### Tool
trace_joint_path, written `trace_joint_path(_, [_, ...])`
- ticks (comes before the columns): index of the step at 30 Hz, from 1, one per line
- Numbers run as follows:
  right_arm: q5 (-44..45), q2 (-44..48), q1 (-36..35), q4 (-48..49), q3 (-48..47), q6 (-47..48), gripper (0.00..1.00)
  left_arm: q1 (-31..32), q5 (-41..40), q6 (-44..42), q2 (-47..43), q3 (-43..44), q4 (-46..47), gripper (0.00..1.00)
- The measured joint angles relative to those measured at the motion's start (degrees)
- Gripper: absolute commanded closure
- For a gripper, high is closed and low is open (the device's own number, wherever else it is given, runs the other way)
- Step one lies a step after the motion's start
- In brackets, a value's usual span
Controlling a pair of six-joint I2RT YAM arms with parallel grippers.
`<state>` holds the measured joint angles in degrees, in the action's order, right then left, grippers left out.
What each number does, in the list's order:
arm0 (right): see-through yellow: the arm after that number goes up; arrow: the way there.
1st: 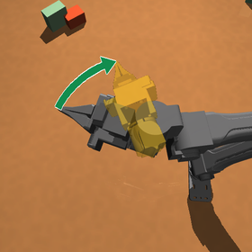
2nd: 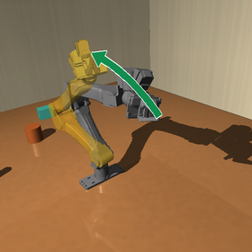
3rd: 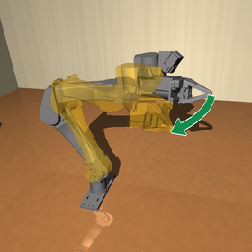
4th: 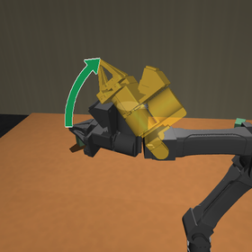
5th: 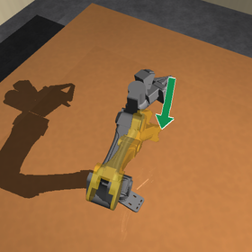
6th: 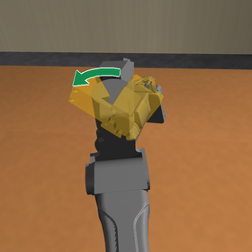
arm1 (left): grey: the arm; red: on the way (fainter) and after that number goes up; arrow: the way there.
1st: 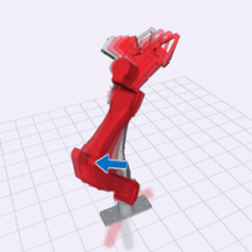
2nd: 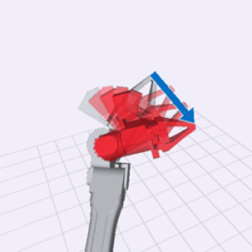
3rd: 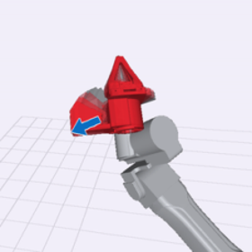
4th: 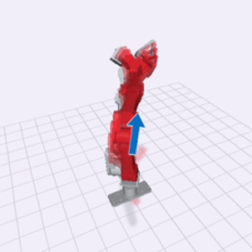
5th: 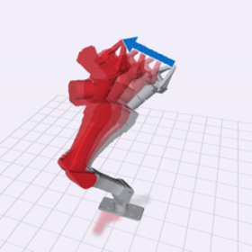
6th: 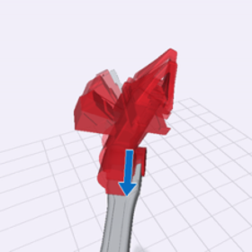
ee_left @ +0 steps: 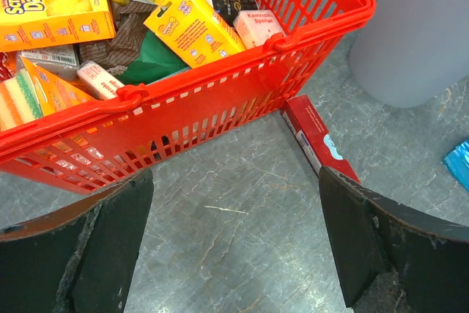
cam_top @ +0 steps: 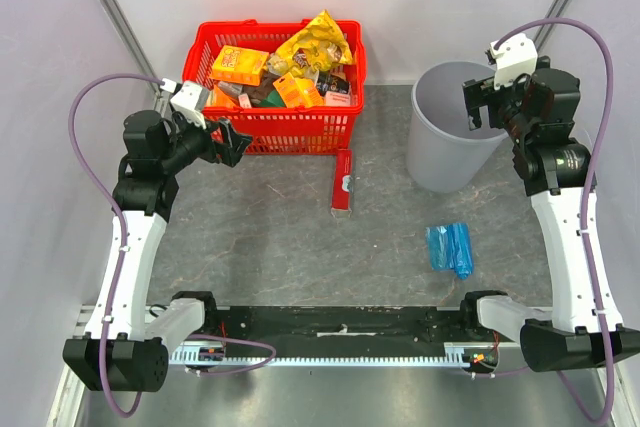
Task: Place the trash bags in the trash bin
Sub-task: Pick up the distractor from the center of the board.
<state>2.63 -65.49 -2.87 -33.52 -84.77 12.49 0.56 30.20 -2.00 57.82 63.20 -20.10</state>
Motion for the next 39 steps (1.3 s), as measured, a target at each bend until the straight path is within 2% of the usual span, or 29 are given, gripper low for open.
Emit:
trace_joint_path(7, [-1.25,0.22,0.00,-0.72,-0.04,0.37,0.02,0.00,0.15,0.00,0.00,0.00,0.00,0.00])
trace_joint_path(12, [-5.51,0.31,0.04,-5.22,-1.88,1.75,0.02,0.00,1.90,-1.05,-0.04,0.00,-0.28,0.00])
trace_joint_path(23, [-12.02,5.66,0.04,-23.15,-4.98,12.46,0.02,0.00,4.39,-4.85,-0.09,-0.04,-2.56,0.00])
trace_joint_path(32, [-13.86,12.57,0.04,-33.59,8.24,22.10,0.02,0.00,4.94,-5.44,-0.09,-0.07,-2.73,0.00])
trace_joint_path(39, [-13.68,12.55,0.04,-33.79,19.41,23.65,0.02,0.68,9.33,-8.63,0.87,-0.35,-4.61,0.00])
